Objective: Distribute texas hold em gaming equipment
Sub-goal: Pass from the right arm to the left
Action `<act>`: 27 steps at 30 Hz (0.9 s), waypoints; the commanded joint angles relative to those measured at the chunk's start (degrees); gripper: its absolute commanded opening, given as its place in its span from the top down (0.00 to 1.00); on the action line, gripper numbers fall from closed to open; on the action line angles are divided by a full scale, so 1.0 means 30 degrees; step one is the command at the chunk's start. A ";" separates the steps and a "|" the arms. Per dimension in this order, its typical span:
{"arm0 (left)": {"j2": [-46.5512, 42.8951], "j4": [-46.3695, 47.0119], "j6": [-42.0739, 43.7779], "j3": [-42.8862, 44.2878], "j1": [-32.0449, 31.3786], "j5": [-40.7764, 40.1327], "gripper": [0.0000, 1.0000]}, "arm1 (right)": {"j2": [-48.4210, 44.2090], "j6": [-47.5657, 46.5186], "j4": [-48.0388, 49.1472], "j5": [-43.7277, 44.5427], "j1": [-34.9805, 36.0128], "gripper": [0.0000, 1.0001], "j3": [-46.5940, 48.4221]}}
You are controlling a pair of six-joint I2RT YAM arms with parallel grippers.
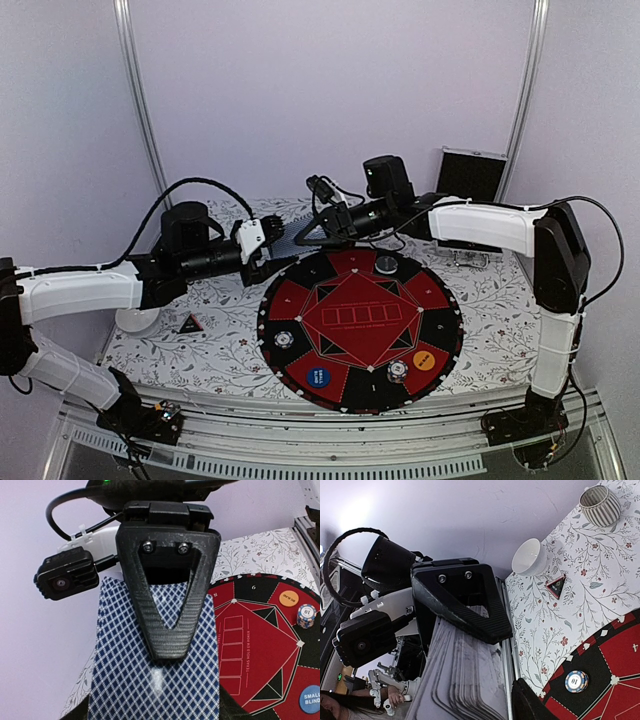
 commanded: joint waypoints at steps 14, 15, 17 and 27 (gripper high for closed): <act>-0.1127 -0.0013 -0.0483 -0.0538 0.0136 -0.0406 0.44 | 0.0208 -0.2382 -0.3868 0.2768 0.0011 0.36 0.1791; -0.1125 -0.0008 -0.0483 -0.0548 0.0150 -0.0489 0.44 | 0.0185 -0.2551 -0.4248 0.2969 0.0010 0.36 0.2001; -0.1082 0.0015 -0.0457 -0.0592 0.0156 -0.0674 0.44 | 0.0062 -0.3090 -0.5181 0.3496 0.0029 0.36 0.2292; -0.0953 0.0008 -0.0468 -0.0750 0.0136 -0.1153 0.44 | -0.0336 -0.4568 -0.7310 0.4914 0.0009 0.36 0.3087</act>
